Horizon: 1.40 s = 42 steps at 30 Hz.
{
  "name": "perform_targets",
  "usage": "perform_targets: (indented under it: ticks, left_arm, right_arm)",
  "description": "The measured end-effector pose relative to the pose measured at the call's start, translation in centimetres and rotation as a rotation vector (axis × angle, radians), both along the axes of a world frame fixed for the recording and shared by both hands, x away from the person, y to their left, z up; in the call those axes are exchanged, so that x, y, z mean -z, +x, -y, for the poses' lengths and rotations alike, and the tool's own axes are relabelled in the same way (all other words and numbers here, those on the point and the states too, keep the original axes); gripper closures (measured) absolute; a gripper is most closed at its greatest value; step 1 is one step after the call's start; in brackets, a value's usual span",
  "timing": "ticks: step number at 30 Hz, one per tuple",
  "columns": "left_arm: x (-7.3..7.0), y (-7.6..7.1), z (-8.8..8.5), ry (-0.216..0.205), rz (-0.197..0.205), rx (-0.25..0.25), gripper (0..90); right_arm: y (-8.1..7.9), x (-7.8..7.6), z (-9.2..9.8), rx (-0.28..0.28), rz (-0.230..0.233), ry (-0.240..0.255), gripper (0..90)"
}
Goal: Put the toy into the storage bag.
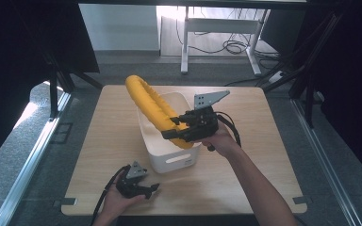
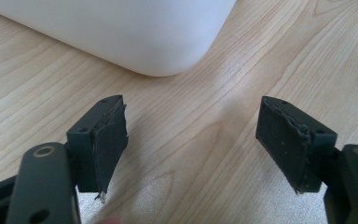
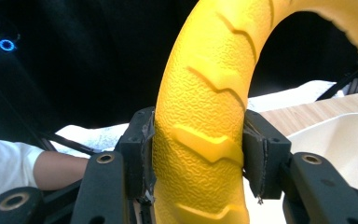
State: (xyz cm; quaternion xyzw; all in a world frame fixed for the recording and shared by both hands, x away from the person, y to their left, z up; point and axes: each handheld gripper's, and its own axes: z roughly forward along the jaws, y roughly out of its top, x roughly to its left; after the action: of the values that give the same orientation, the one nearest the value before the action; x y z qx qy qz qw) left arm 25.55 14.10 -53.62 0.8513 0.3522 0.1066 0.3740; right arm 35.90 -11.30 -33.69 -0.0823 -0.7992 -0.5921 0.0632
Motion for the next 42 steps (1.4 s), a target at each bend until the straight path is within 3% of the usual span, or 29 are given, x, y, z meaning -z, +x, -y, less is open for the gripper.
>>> perform_targets:
  ticks: [12, 17, 27, 35, 42]
  left_arm:
    - [0.1, 0.0, 0.1, -0.004, 0.001, -0.001, 24.7]
    - [0.0, -0.1, 0.1, -0.005, 0.000, -0.003, 24.7]
    - [0.0, -0.1, 0.1, 0.001, 0.001, 0.003, 24.6]
    - [0.1, -0.1, 0.2, -0.003, -0.002, 0.002, 24.7]
    - [0.1, -0.1, 0.2, -0.002, -0.002, 0.003, 24.6]
  right_arm:
    - [0.7, 1.1, 0.8, 0.052, 0.028, -0.049, 50.4]
    - [1.0, 1.4, 1.5, 0.068, 0.014, -0.023, 50.4]
    - [1.0, 1.4, 1.8, 0.086, 0.038, -0.035, 49.2]
    - [0.6, 1.2, 2.2, 0.125, 0.057, -0.033, 40.1]
    - [0.1, 1.1, 2.4, 0.150, 0.079, -0.029, 38.1]
